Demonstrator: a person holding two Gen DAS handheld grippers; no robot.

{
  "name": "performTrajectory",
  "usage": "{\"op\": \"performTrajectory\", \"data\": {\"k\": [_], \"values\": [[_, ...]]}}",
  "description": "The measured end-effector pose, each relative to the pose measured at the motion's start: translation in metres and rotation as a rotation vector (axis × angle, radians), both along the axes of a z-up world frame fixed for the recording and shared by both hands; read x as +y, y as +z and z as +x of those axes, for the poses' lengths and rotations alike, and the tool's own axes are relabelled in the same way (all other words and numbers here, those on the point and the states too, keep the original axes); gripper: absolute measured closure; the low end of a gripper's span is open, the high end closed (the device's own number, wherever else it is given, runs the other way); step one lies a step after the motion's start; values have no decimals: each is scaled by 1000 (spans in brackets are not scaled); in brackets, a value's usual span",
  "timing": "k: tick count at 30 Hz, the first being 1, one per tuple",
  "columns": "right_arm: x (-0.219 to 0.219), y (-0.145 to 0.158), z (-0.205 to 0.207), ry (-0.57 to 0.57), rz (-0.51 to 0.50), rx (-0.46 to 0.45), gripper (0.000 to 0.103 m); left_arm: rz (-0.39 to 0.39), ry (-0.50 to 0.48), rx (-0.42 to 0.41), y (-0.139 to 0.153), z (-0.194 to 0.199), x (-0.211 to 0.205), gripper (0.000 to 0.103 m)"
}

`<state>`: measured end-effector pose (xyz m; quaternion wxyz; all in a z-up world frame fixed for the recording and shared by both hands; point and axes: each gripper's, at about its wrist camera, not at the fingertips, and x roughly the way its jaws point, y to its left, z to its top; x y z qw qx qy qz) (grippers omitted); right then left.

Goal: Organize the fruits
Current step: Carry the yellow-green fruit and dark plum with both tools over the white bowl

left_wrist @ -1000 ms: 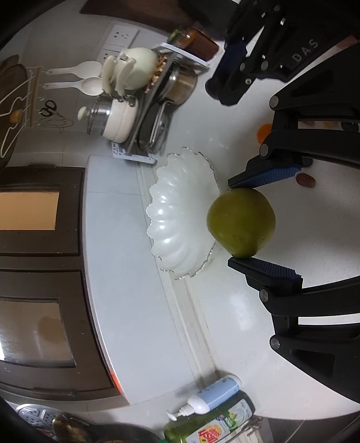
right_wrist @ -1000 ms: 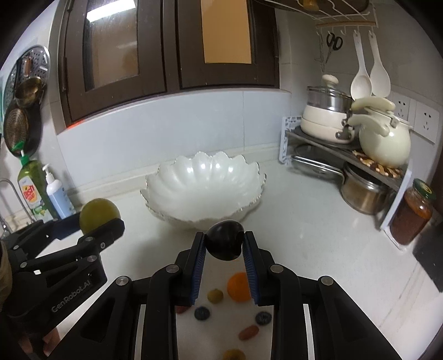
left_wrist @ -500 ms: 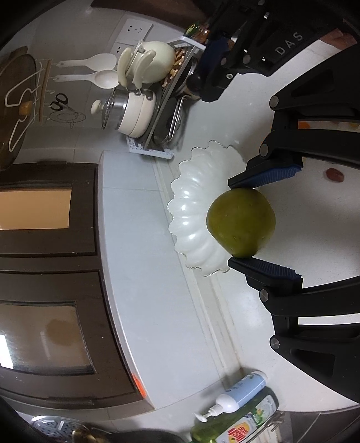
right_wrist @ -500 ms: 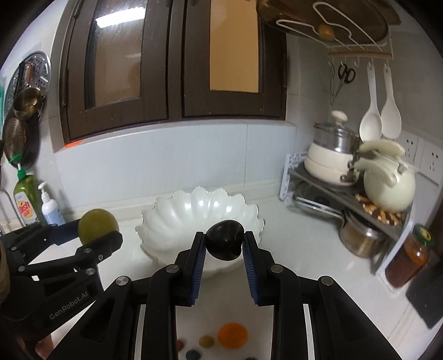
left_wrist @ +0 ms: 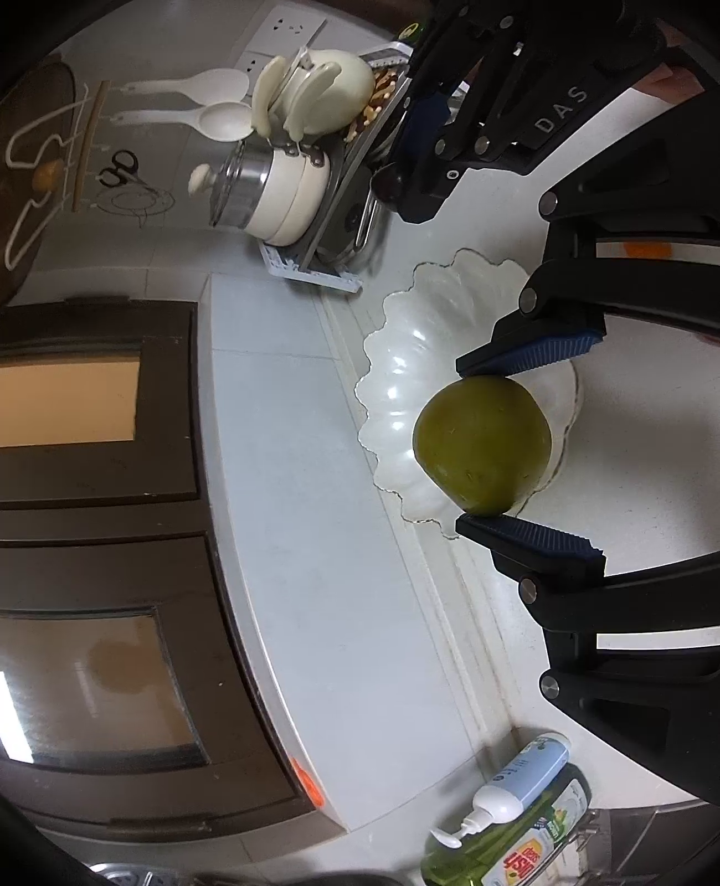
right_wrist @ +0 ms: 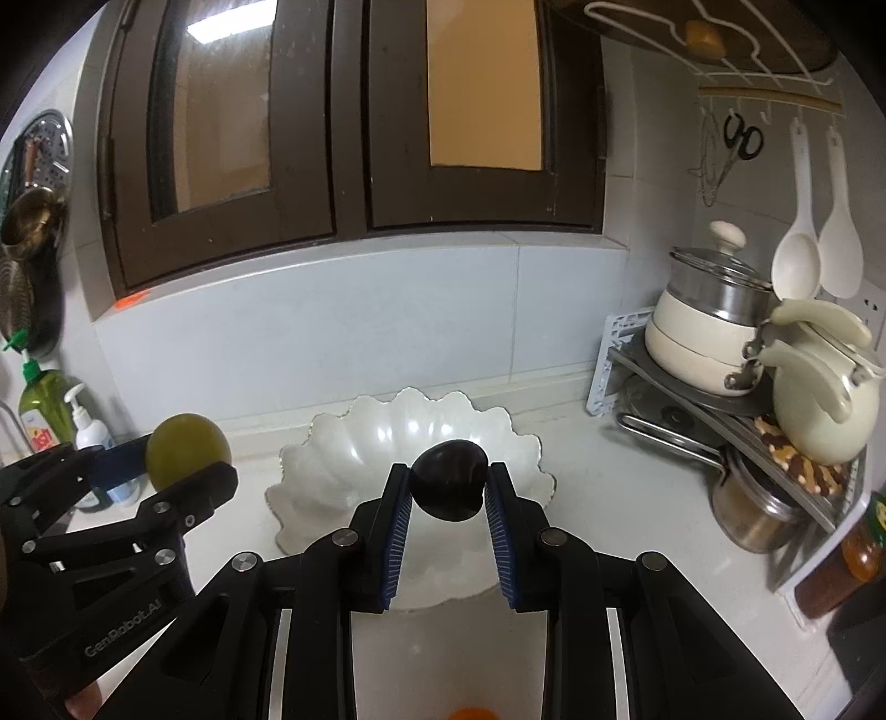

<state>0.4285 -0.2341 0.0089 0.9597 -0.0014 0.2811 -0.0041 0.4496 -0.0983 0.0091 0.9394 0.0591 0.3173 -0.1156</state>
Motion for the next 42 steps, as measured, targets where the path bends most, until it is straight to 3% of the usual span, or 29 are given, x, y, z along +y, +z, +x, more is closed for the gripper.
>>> {"op": "performTrajectory", "data": {"k": [21, 32, 42], "values": [[-4, -37, 119, 18, -37, 270, 74, 87, -7, 175, -15, 104, -22, 54], [-16, -74, 170, 2, 1, 427, 74, 88, 0, 318, -48, 154, -30, 54], [-20, -105, 197, -6, -30, 522, 74, 130, 21, 426, -89, 189, -42, 54]]}}
